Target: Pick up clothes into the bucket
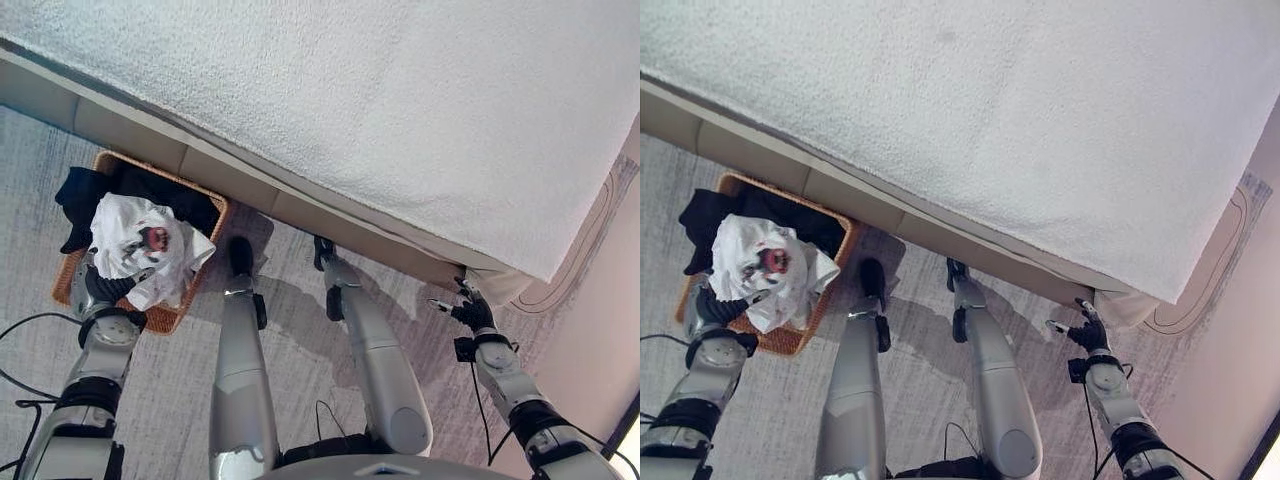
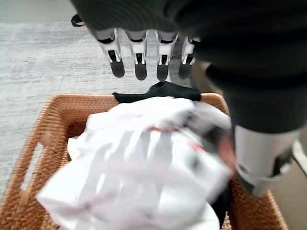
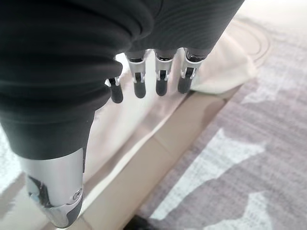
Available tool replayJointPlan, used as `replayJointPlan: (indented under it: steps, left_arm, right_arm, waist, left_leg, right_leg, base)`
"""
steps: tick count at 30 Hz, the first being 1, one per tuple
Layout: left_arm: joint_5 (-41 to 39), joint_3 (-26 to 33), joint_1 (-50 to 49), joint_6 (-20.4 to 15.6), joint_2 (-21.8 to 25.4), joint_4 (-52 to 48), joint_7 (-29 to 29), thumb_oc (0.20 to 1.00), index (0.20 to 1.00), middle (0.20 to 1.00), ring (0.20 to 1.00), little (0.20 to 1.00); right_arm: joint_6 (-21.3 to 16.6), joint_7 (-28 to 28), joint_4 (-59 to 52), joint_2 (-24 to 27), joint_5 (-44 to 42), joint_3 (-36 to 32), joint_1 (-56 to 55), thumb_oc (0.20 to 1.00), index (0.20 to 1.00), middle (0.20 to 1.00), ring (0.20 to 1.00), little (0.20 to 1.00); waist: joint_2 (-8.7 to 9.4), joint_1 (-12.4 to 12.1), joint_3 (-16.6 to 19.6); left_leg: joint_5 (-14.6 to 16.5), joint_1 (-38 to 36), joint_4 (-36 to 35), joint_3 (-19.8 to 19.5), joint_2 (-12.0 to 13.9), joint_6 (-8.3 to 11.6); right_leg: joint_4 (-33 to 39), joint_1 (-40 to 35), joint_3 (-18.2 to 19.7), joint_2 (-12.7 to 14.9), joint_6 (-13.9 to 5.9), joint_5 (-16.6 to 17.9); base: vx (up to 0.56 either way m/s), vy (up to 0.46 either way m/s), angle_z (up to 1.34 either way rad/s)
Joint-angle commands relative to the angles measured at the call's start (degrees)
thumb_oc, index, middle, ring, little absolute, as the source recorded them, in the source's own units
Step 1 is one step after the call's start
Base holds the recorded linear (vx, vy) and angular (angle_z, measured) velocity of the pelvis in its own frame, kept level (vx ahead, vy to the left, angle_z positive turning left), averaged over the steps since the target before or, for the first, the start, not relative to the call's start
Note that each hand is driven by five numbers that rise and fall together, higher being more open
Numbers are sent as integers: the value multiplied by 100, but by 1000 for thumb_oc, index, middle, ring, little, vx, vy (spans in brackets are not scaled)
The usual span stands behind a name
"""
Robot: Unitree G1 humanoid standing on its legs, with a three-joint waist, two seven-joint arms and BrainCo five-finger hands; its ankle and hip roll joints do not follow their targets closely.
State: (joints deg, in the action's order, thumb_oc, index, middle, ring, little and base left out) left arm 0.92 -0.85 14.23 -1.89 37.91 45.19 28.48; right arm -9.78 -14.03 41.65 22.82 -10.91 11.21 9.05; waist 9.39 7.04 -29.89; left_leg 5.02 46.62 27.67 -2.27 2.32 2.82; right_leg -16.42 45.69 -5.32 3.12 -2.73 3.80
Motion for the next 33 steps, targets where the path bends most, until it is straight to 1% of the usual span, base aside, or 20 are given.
replayJointPlan:
  steps: [1,4,5,7,10,11,13,15,17,19,20,21,23,24,25,26,28,29,33]
  left_arm:
    - [-145,297,-365,-97,-26,-119,-135,1000,1000,1000,1000,1000]
    - [-262,179,-513,-224,-286,-250,-405,1000,1000,1000,1000,1000]
    - [-394,152,-611,-332,-410,-439,-530,1000,1000,1000,1000,1000]
    - [-747,111,-665,-471,-752,-365,-776,1000,1000,1000,1000,1000]
    - [-1388,42,-677,-755,-1138,-211,-1219,1000,1000,1000,1000,1000]
    - [-1307,-42,-661,-743,-1237,-54,-1295,1000,1000,1000,1000,1000]
    - [-1133,-216,-740,-771,-1406,42,-1413,1000,1000,1000,1000,1000]
    - [-1246,-245,-921,-811,-1689,89,-1489,1000,1000,1000,1000,1000]
    - [-1571,-187,-1028,-890,-1989,210,-1567,1000,1000,1000,1000,1000]
    - [-1789,-162,-1135,-925,-2235,341,-1649,1000,1000,1000,1000,1000]
    - [-1790,-163,-1139,-925,-2236,341,-1649,1000,1000,1000,1000,1000]
    - [-1769,-222,-1237,-956,-2442,349,-1642,1000,1000,1000,1000,1000]
    - [-1726,-262,-1330,-947,-2564,426,-1704,1000,1000,1000,1000,1000]
    - [-1611,-306,-1377,-940,-2597,489,-1714,1000,1000,1000,1000,1000]
    - [-1610,-307,-1380,-941,-2597,489,-1714,1000,1000,1000,1000,1000]
    - [-1569,-333,-1401,-915,-2638,613,-1774,1000,1000,1000,1000,1000]
    - [-1227,-450,-1455,-835,-2628,955,-1937,1000,1000,1000,1000,1000]
    - [-1052,-473,-1452,-789,-2620,1137,-1988,1000,1000,1000,1000,1000]
    - [-756,-486,-1533,-662,-2633,1659,-2203,1000,1000,1000,1000,1000]
  right_arm:
    - [102,-6,48,204,-9,-66,-62,1000,1000,1000,1000,1000]
    - [171,18,152,254,122,-144,-25,1000,1000,1000,1000,1000]
    - [193,36,154,266,166,-188,-51,1000,1000,1000,1000,1000]
    - [220,79,326,248,224,-257,-33,1000,1000,1000,1000,1000]
    - [192,138,453,246,316,-340,-51,1000,1000,1000,1000,1000]
    - [195,163,544,251,388,-358,-50,1000,1000,1000,1000,1000]
    - [211,208,694,209,515,-359,-138,1000,1000,1000,1000,1000]
    - [241,245,865,155,671,-352,-235,1000,1000,1000,1000,1000]
    - [269,256,1034,88,810,-332,-327,1000,1000,1000,1000,1000]
    - [287,268,1120,18,919,-330,-449,1000,1000,1000,1000,1000]
    - [287,268,1118,19,920,-330,-454,1000,1000,1000,1000,1000]
    - [306,298,1175,-87,961,-325,-595,1000,1000,1000,1000,1000]
    - [268,350,1205,-163,955,-329,-766,1000,1000,1000,1000,1000]
    - [264,384,1237,-206,993,-314,-846,1000,1000,1000,1000,1000]
    - [264,384,1236,-206,994,-315,-850,1000,1000,1000,1000,1000]
    - [264,444,1359,-256,959,-320,-898,1000,1000,1000,1000,1000]
    - [278,598,1624,-329,841,-358,-950,1000,1000,1000,1000,1000]
    - [291,624,1720,-351,803,-386,-952,1000,1000,1000,1000,1000]
    - [337,720,2027,-415,730,-453,-963,1000,1000,1000,1000,1000]
  waist:
    - [55,-167,10]
    - [-155,-260,10]
    - [-239,-287,10]
    - [-408,-315,10]
    - [-621,-299,10]
    - [-679,-284,10]
    - [-784,-250,211]
    - [-896,-234,485]
    - [-977,-242,720]
    - [-1025,-249,931]
    - [-1027,-247,927]
    - [-1061,-256,1131]
    - [-1099,-262,1309]
    - [-1095,-260,1405]
    - [-1095,-259,1402]
    - [-1091,-260,1492]
    - [-1079,-261,1728]
    - [-1058,-263,1796]
    - [-1012,-285,1991]
  left_leg:
    - [15,-371,64,-103,-85,63]
    - [-61,-913,-251,-42,-92,91]
    - [-94,-1121,-361,-30,-96,107]
    - [-161,-1601,-620,-26,-102,121]
    - [-248,-2327,-985,-5,-123,157]
    - [-281,-2557,-1097,-5,-143,157]
    - [-284,-2846,-1255,40,-139,181]
    - [-323,-3103,-1449,62,-169,191]
    - [-342,-3339,-1595,74,-178,192]
    - [-345,-3528,-1682,63,-193,182]
    - [-345,-3539,-1687,61,-192,182]
    - [-355,-3728,-1796,40,-207,180]
    - [-383,-3917,-1934,39,-199,187]
    - [-394,-4010,-2008,34,-190,191]
    - [-396,-4019,-2015,32,-191,191]
    - [-411,-4102,-2091,26,-188,195]
    - [-445,-4325,-2285,15,-147,206]
    - [-435,-4384,-2305,6,-149,205]
    - [-326,-4534,-2234,46,-172,192]
  right_leg:
    - [-243,-489,39,449,-437,-379]
    - [-131,-921,59,465,-434,-390]
    - [-96,-1116,57,477,-436,-407]
    - [-54,-1508,43,483,-435,-448]
    - [40,-2161,5,493,-441,-519]
    - [89,-2360,-19,502,-441,-525]
    - [147,-2625,-30,495,-438,-573]
    - [303,-2868,-48,491,-440,-576]
    - [451,-3110,-65,474,-437,-597]
    - [592,-3337,-98,440,-422,-623]
    - [597,-3349,-101,440,-422,-622]
    - [709,-3568,-142,420,-406,-656]
    - [791,-3768,-190,407,-397,-686]
    - [825,-3867,-219,398,-391,-701]
    - [830,-3876,-221,398,-391,-700]
    - [856,-3961,-251,382,-385,-716]
    - [933,-4188,-342,375,-378,-752]
    - [989,-4278,-375,365,-374,-752]
    - [1288,-4563,-380,365,-384,-682]
  base:
    - [0,0,0]
    - [-1,-8,-2]
    - [4,-14,-9]
    - [25,-2,-4]
    - [31,-10,3]
    - [59,-6,3]
    - [91,-22,3]
    - [114,-27,9]
    - [106,-60,7]
    - [88,-58,0]
    - [86,-74,-1]
    - [84,-60,2]
    - [90,-68,8]
    - [53,-42,10]
    - [57,-42,9]
    - [55,-47,11]
    - [73,-56,17]
    - [52,-33,18]
    - [47,-10,6]
